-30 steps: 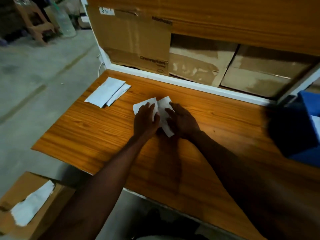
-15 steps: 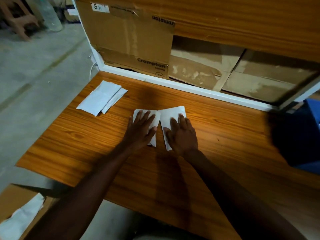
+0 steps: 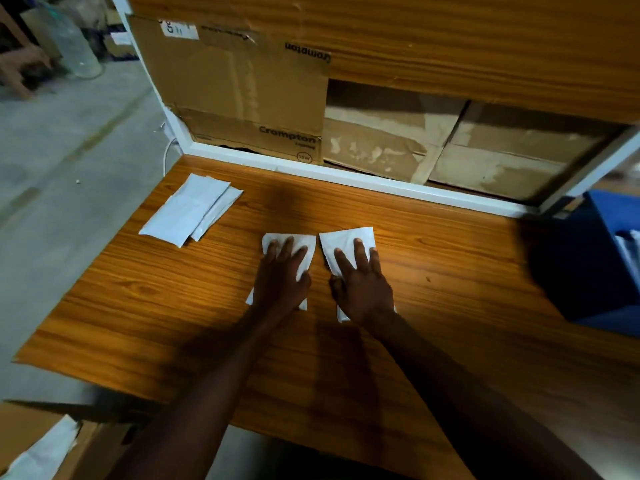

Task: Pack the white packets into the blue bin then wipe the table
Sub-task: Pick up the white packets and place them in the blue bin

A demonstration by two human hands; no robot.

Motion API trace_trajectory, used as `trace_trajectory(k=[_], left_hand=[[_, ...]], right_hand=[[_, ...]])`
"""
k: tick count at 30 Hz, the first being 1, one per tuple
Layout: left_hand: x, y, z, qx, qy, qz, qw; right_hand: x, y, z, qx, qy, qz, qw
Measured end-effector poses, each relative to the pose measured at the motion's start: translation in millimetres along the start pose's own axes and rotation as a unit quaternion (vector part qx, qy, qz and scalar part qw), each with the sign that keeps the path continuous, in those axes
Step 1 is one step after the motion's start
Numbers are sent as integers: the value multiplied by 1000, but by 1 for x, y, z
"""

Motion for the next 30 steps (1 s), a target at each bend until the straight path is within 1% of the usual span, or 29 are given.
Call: trace_trajectory(k=[4,8,11,15,20,23,26,30], left_hand=[[9,1,-23,55,-28,-26,998],[11,7,-72,78,-94,-62,991],[8,12,-120,79,-144,-78,983],[7,19,-202,78,-209,-99,970],[21,15,-312,77,-253,-133,955],[29,7,-375,79,-268,-147,949],[35,1,-430,94,-264,-153,948],[37,-2,-481,77,-245,-164,952]], right_hand=[[30,12,-23,-16,-18,-32,999],[63,41,-56,-33,-41,-90,995],[86,73,-82,-40,-62,-137,988],[124,121,-122,-47,-81,-205,974],[182,176,-186,-67,-74,-259,961],[214,206,-236,-79,-71,-278,955],[234,232,-289,-78,-83,-301,947],[235,252,-348,-82,-98,-275,953]])
Point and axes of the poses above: each hand's wrist, its own x-axis away from the middle knuckle, its own y-axis out of the back of the hand, z = x × y, the point moved 4 cm from there along -x, towards the middle knuckle, and after that the axes turned 11 degrees about z, right-handed, at the moved point
